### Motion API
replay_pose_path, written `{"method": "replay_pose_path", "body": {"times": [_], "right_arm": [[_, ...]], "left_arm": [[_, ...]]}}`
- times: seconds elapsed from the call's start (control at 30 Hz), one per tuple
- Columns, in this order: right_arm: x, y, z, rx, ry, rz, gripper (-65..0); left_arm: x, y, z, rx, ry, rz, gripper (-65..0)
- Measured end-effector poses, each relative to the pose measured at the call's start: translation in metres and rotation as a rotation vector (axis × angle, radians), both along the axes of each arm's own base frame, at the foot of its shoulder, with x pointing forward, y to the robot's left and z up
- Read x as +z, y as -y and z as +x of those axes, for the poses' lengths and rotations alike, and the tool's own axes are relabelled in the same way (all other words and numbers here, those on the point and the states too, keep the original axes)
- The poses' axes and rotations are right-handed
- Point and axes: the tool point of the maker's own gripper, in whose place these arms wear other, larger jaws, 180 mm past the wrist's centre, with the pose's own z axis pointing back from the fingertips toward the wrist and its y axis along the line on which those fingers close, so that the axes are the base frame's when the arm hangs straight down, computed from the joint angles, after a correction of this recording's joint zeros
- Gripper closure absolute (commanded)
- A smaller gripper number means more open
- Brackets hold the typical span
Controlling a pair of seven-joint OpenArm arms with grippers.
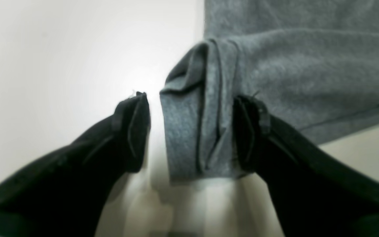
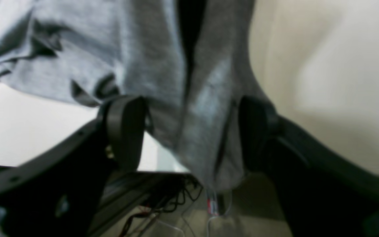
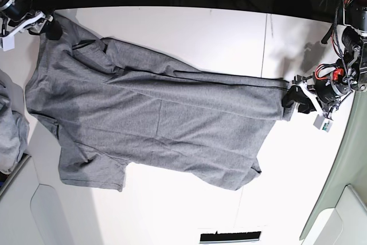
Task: Layout the t-shirt on the table in an organized manner, then fold the t-shirt properly
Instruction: 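Lay the shirt down and fold its side over with both grippers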
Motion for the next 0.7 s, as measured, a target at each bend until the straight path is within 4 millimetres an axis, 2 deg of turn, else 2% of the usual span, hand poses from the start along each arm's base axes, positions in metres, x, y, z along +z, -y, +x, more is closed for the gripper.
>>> {"method": "replay_pose_path", "body": {"times": [0.27,0.3,0.33,0.4,0.43,0.5,0.6,0.7], "right_arm": [[0.0,0.0,0.001,-0.001,0.0,0.0,-43.2],[0.0,0.0,0.002,-0.001,0.002,0.0,-40.9],[0.0,0.0,0.002,-0.001,0.002,0.0,-36.3],[0.0,0.0,0.001,0.0,0.0,0.002,-21.9],[0.0,0.0,0.001,0.001,-0.001,0.002,-13.3],[0.001,-0.001,0.004,0.001,0.004,0.003,0.0],[0.002,0.001,0.01,0.013,0.01,-0.018,0.0],[0.002,0.006,0.018,0.027,0.007,-0.063,0.0]], "left_arm": [[-0.01,0.014,0.003,-0.083,0.02,0.052,-41.6],[-0.012,0.016,0.003,-0.086,0.022,0.06,-38.3],[-0.014,0.018,0.003,-0.098,0.018,0.076,-30.6],[-0.018,0.023,0.003,-0.111,0.013,0.091,-8.0],[-0.02,0.029,0.001,-0.128,0.008,0.086,0.0],[-0.021,0.03,0.0,-0.144,-0.005,0.093,0.0],[-0.019,0.02,-0.005,-0.147,-0.023,0.094,0.0],[-0.014,-0.003,-0.013,-0.11,-0.049,0.092,0.0]]}}
